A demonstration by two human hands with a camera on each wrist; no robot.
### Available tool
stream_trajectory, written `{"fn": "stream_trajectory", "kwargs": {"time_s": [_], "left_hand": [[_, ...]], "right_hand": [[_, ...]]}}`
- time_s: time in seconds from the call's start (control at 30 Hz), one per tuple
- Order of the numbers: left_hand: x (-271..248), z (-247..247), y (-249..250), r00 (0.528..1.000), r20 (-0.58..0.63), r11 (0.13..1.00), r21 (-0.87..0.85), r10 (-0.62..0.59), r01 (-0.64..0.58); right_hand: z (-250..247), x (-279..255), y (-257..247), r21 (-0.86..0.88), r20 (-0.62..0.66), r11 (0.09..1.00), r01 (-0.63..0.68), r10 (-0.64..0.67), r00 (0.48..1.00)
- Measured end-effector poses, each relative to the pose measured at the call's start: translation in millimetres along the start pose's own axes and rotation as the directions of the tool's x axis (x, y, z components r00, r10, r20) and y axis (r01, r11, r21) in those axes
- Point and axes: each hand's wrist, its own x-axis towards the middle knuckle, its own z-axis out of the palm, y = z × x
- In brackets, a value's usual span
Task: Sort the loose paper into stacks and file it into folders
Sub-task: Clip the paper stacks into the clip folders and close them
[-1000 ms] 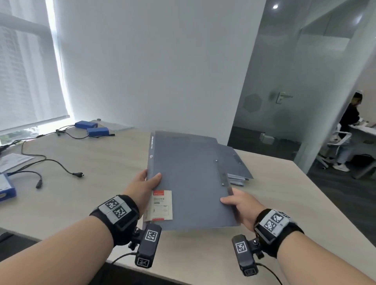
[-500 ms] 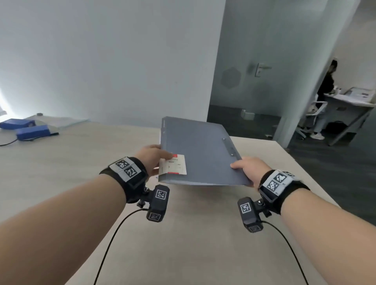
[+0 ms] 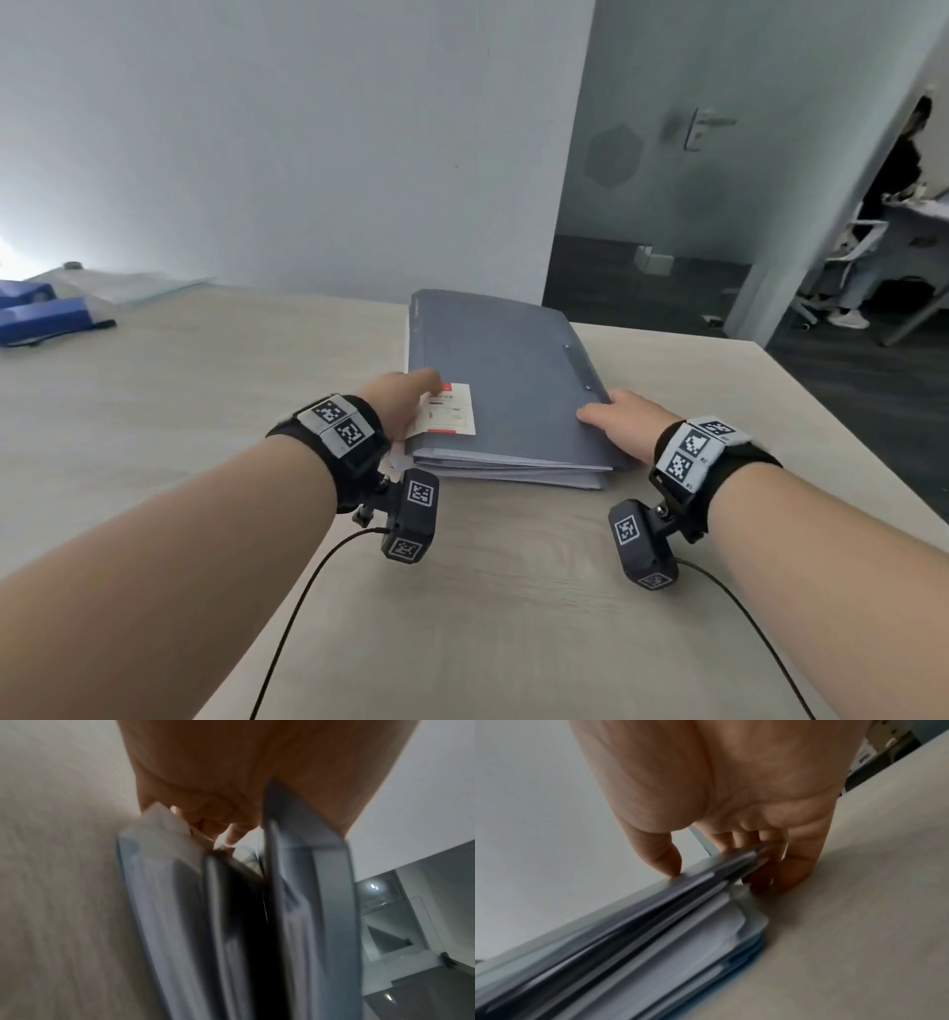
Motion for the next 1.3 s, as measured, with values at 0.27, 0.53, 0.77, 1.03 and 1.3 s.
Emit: {"fn": "stream_trajectory", "kwargs": {"time_s": [0.27, 0.53, 0.77, 1.03, 1.3], "left_hand": [[11.4, 4.1, -1.4, 0.999, 0.007, 0.995, -0.092, -0.039, 0.04], [-29.3, 3.8, -11.8, 0.988, 0.109, 0.98, -0.151, -0.112, 0.128], [-92.7, 4.3, -27.8, 0.971, 0.21, 0.983, -0.119, -0.113, 0.14], [-169.7, 9.8, -60.7, 0.99, 0.115, 0.971, -0.234, 0.077, -0.048], [-224.7, -1.1, -74.3, 0.913, 0.173, 0.889, -0.351, 0.37, -0.294]], "right_hand": [[7.9, -7.9, 9.5, 0.092, 0.002, 0.996, 0.008, -0.008, 1.0], [-1.0, -46.5, 27.7, 0.131, 0.076, 0.991, 0.005, -0.016, 0.997], [6.4, -109.4, 55.4, 0.222, 0.07, 0.975, 0.01, -0.026, 0.997], [15.1, -175.9, 82.1, 0.448, 0.018, 0.894, 0.022, -0.033, 0.999], [11.3, -210.3, 74.6, 0.804, -0.056, 0.591, 0.062, -0.029, 0.998]]}}
